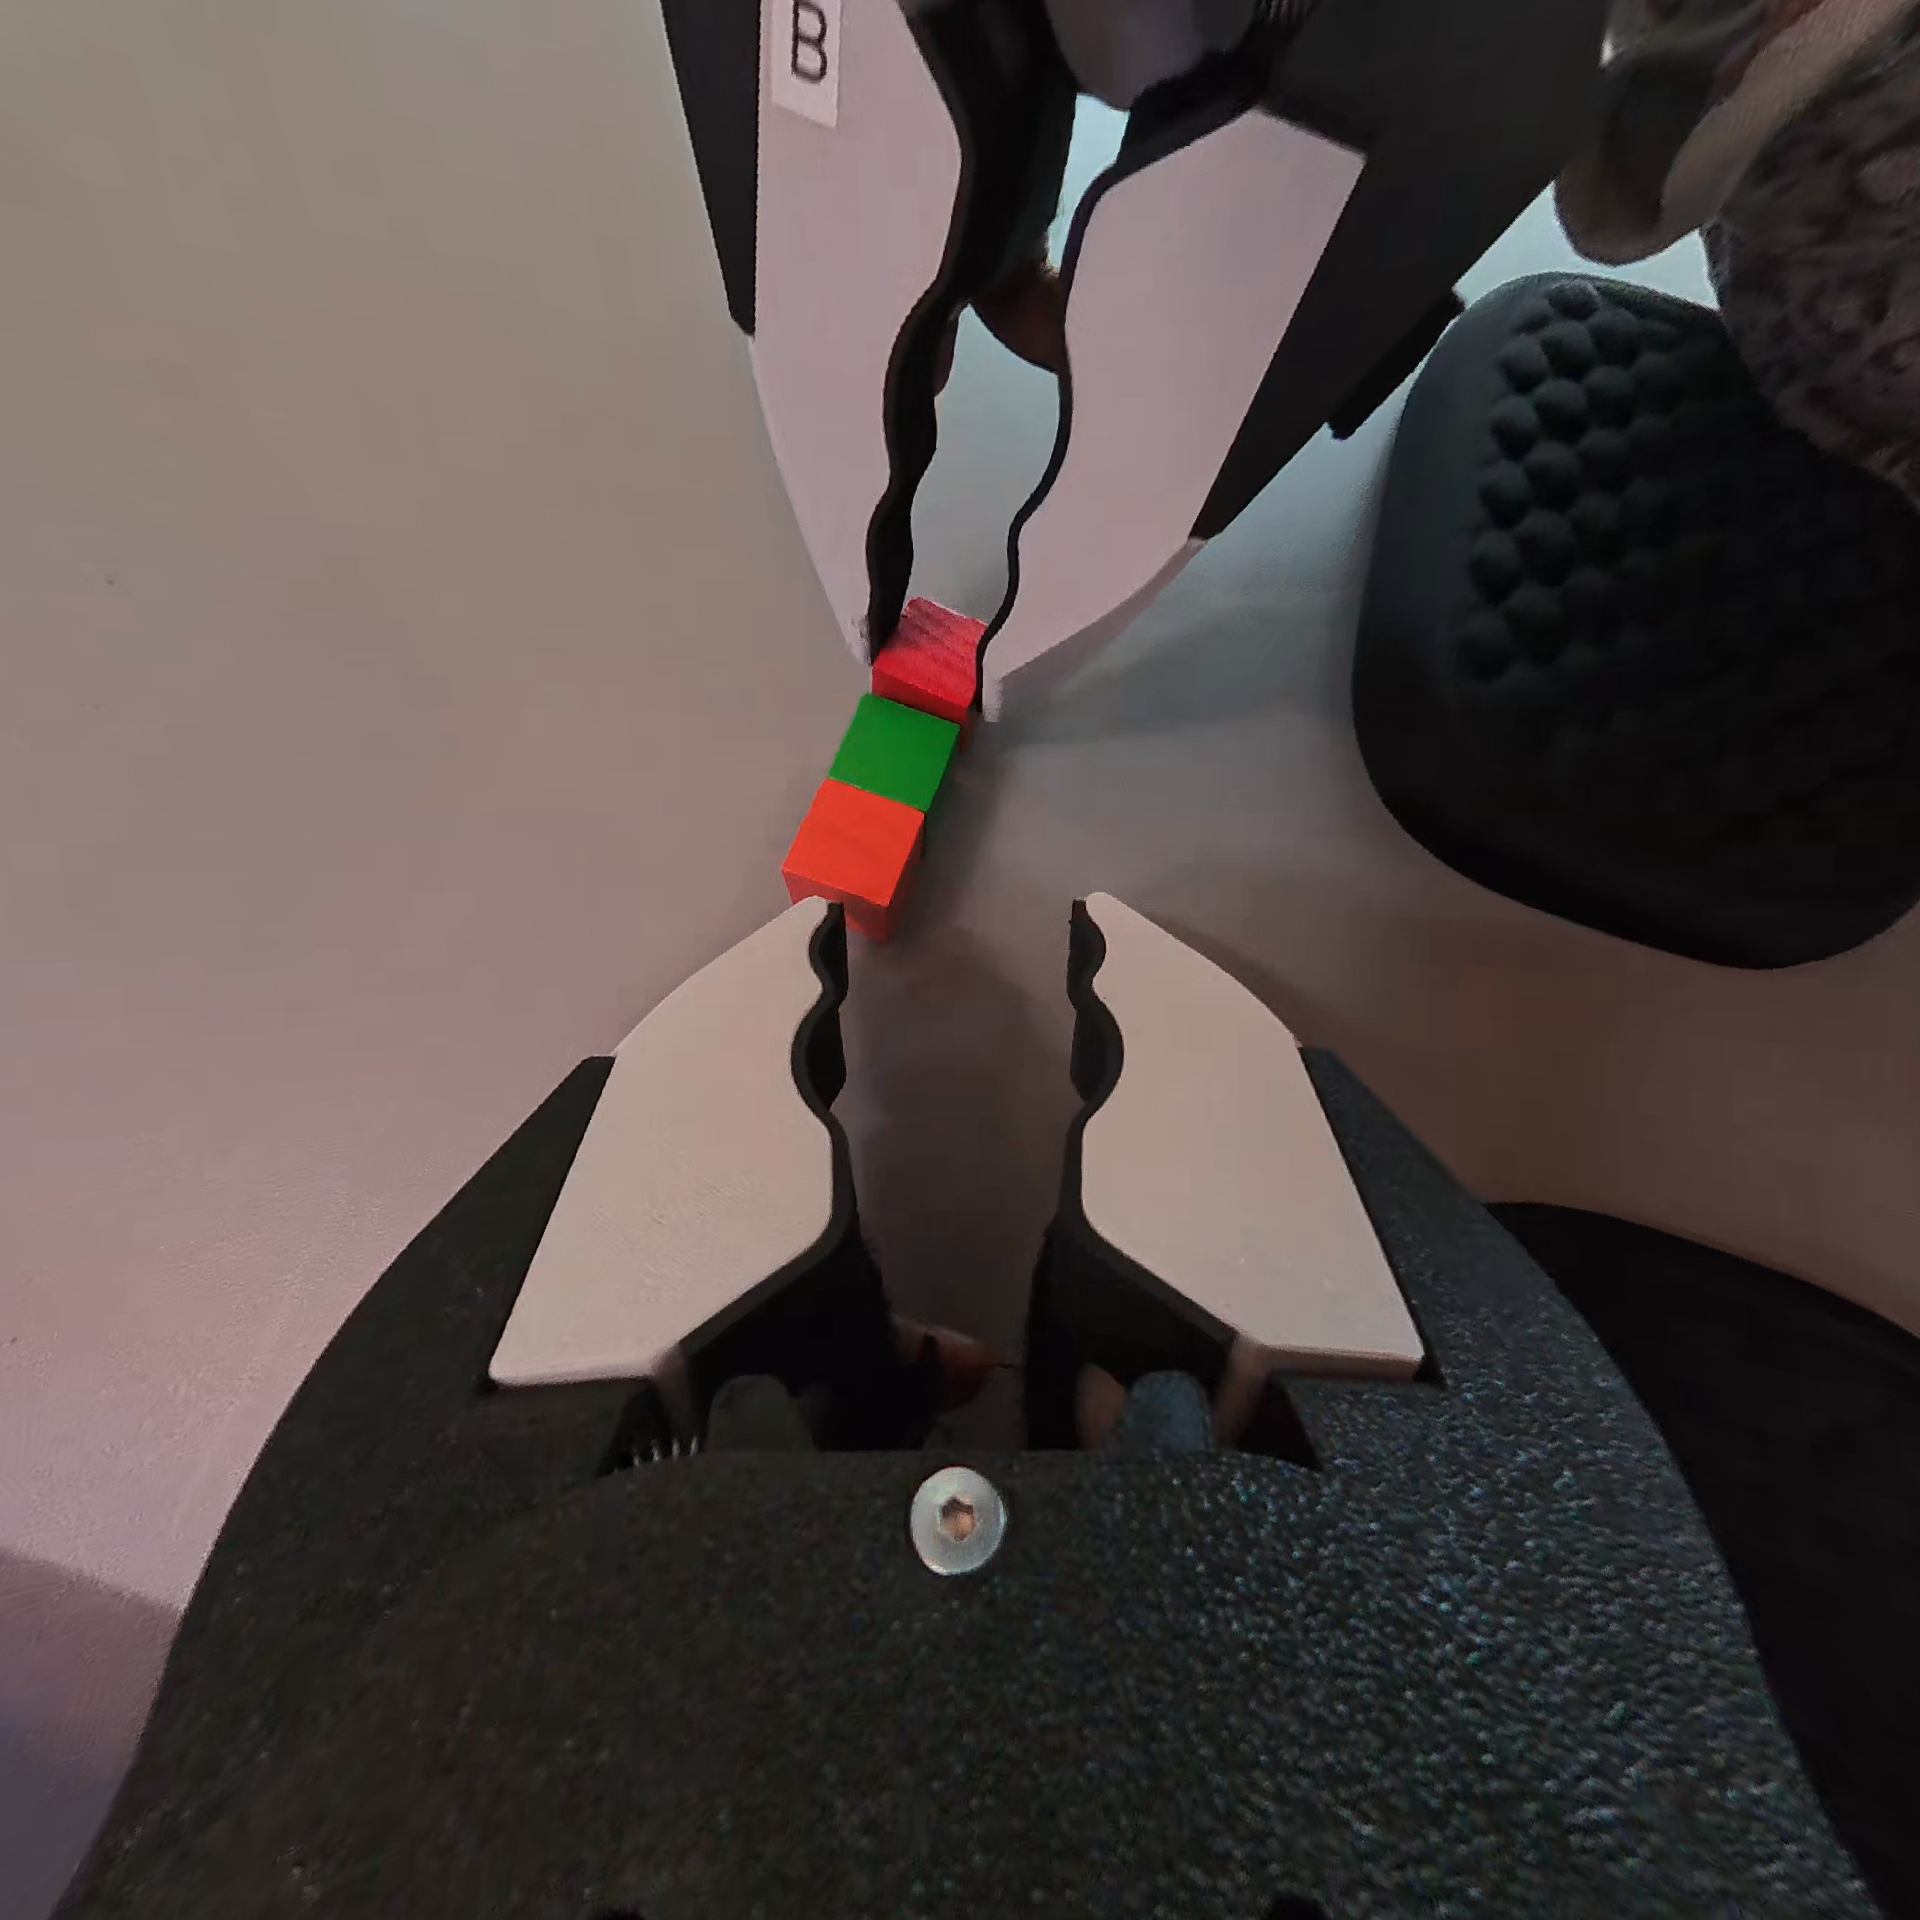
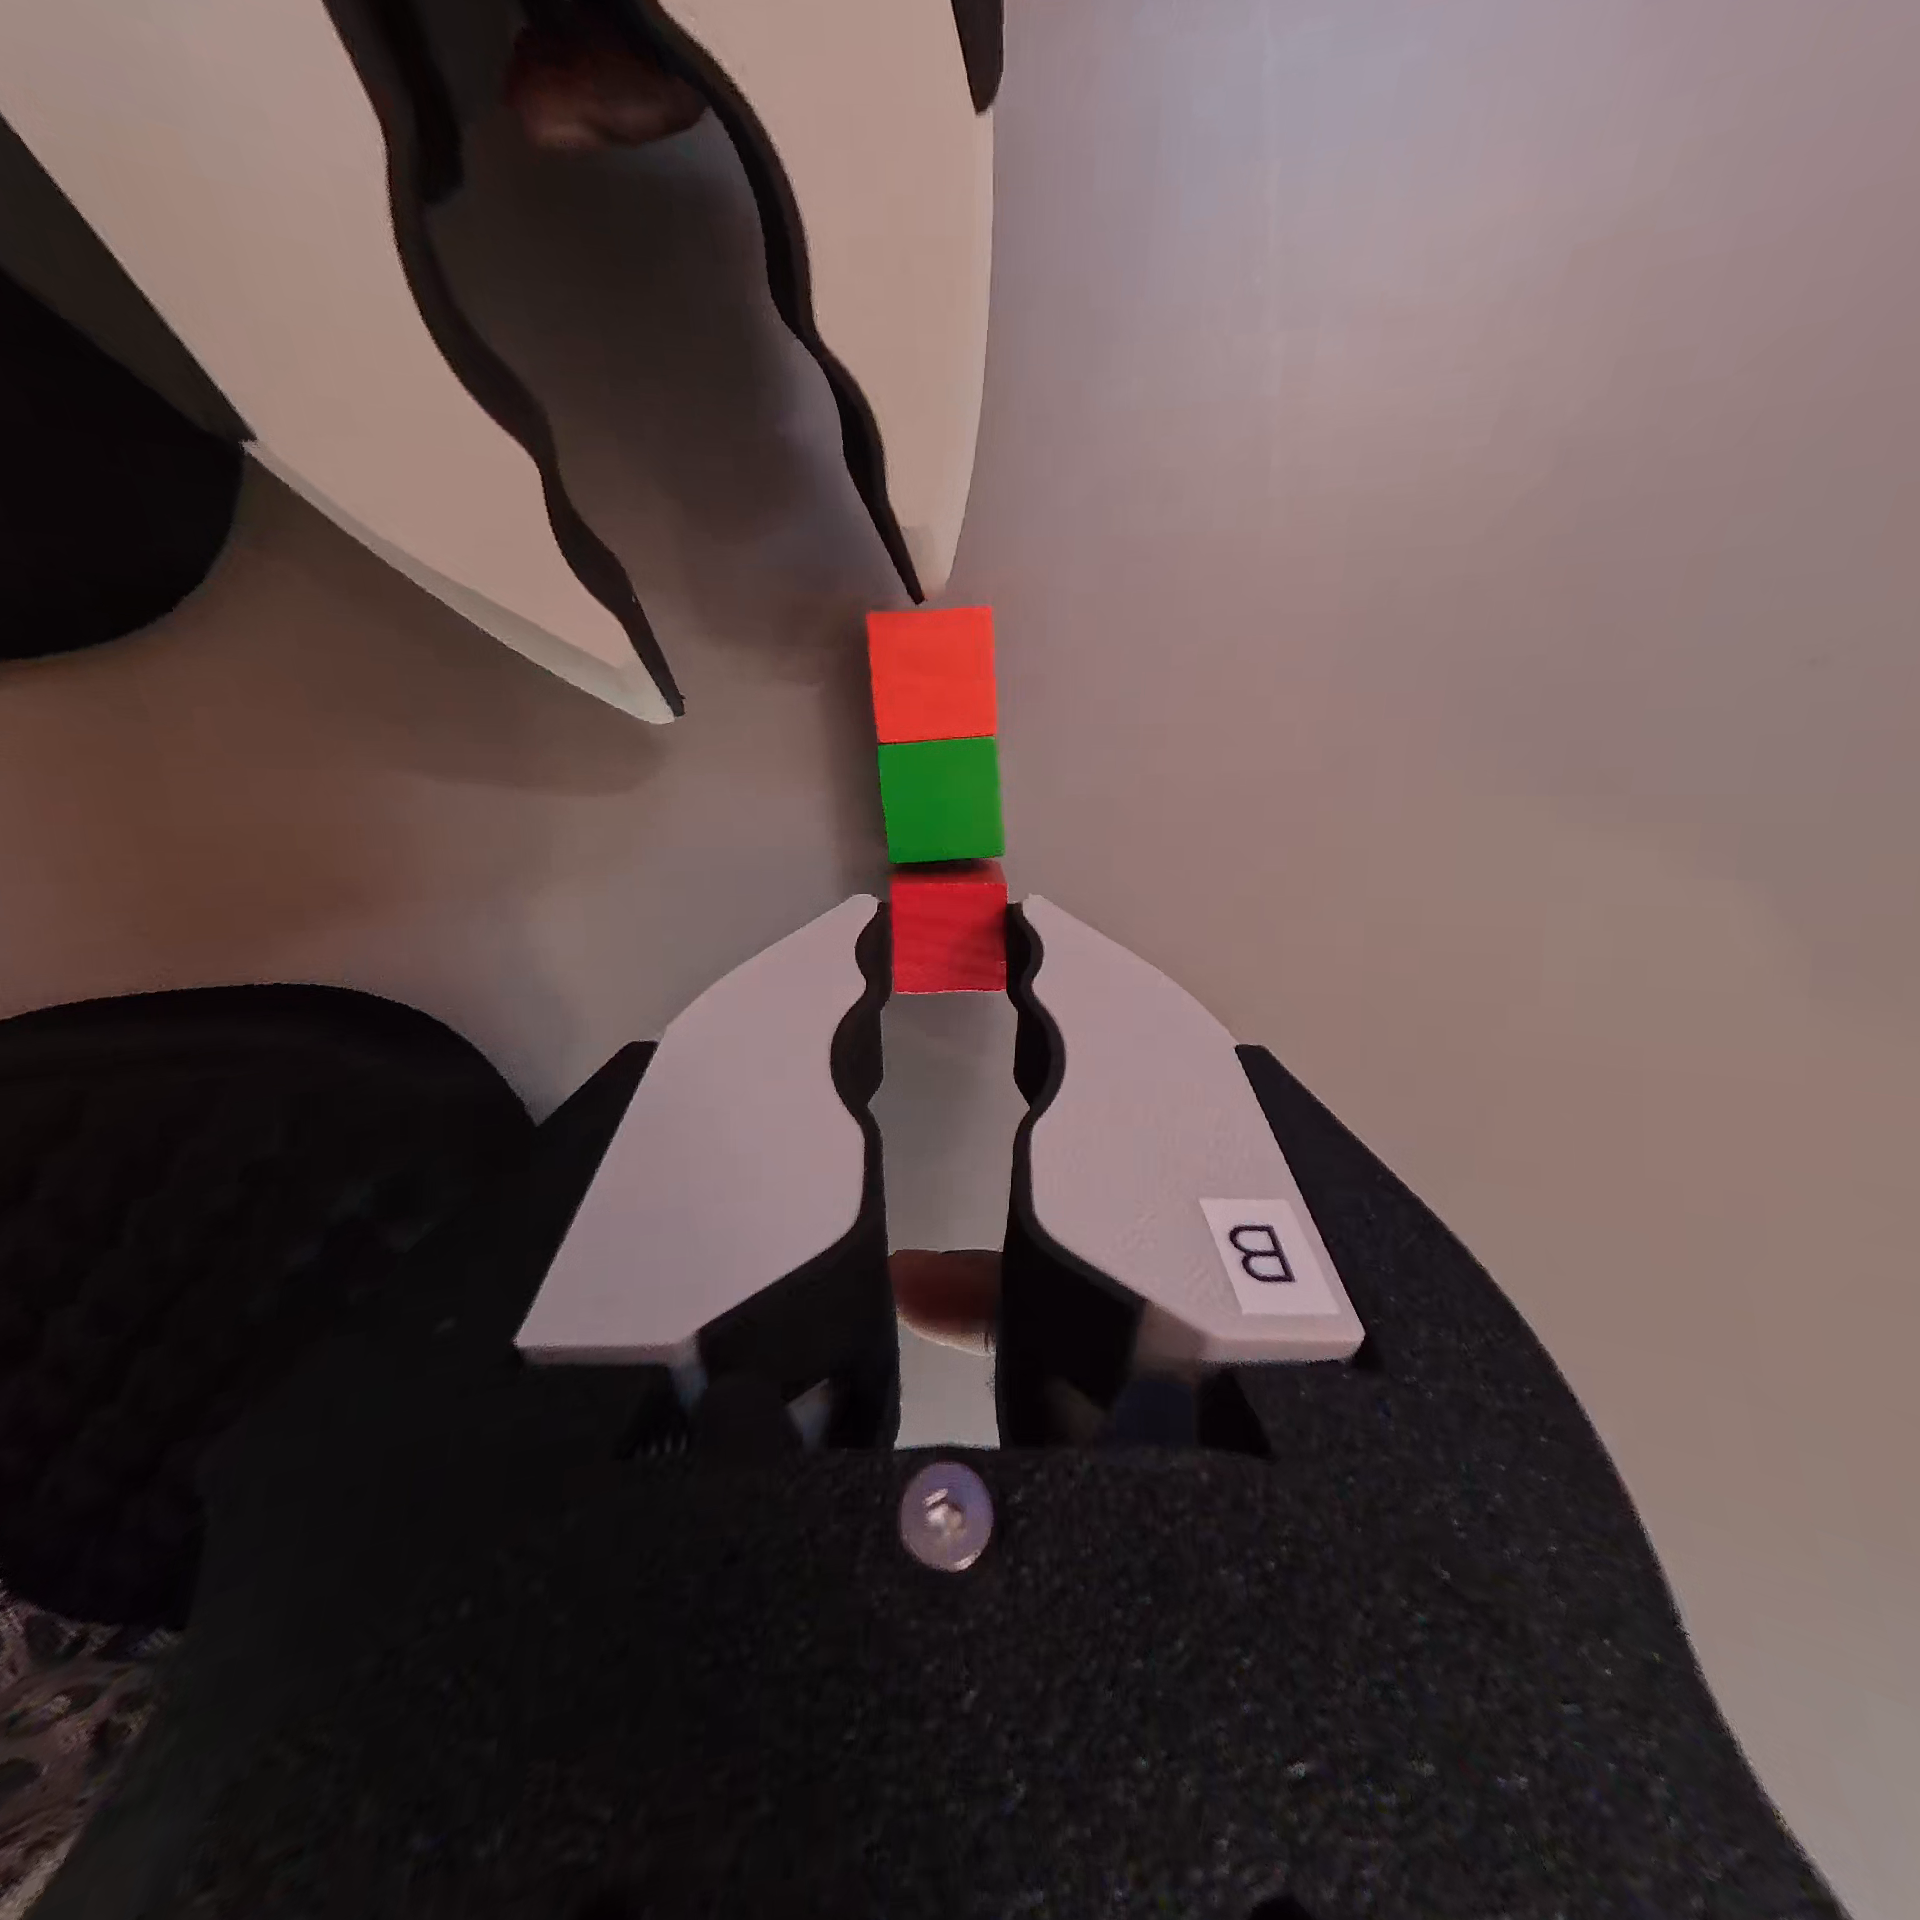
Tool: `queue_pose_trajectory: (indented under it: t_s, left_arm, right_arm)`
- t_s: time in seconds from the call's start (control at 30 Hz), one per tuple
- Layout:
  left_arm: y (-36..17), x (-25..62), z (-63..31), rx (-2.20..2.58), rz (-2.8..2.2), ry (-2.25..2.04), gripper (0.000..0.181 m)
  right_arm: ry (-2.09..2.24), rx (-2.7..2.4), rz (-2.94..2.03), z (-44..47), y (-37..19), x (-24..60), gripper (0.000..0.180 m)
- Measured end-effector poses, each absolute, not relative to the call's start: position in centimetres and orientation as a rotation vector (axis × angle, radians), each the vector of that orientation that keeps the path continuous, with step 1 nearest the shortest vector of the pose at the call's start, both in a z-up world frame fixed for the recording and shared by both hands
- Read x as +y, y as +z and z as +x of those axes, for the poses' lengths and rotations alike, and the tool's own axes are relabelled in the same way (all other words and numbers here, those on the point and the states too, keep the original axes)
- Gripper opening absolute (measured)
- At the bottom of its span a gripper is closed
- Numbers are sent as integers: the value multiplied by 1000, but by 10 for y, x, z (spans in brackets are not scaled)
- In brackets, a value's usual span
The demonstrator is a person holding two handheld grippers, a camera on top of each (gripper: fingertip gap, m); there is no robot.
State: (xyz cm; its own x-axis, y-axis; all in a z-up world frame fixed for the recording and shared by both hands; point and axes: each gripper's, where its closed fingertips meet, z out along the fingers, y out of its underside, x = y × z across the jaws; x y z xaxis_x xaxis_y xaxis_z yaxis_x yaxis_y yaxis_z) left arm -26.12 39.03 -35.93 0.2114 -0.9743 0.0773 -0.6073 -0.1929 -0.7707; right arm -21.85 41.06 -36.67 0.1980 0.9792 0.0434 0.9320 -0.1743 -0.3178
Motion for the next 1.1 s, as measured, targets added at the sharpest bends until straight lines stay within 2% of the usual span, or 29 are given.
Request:
queue_pose_trajectory:
  t_s: [1.1]
  left_arm:
    - [-363, 389, -261, 1482, -1890, -784, 39]
  right_arm:
    - [287, -1862, -2181, -223, -368, 413, 20]
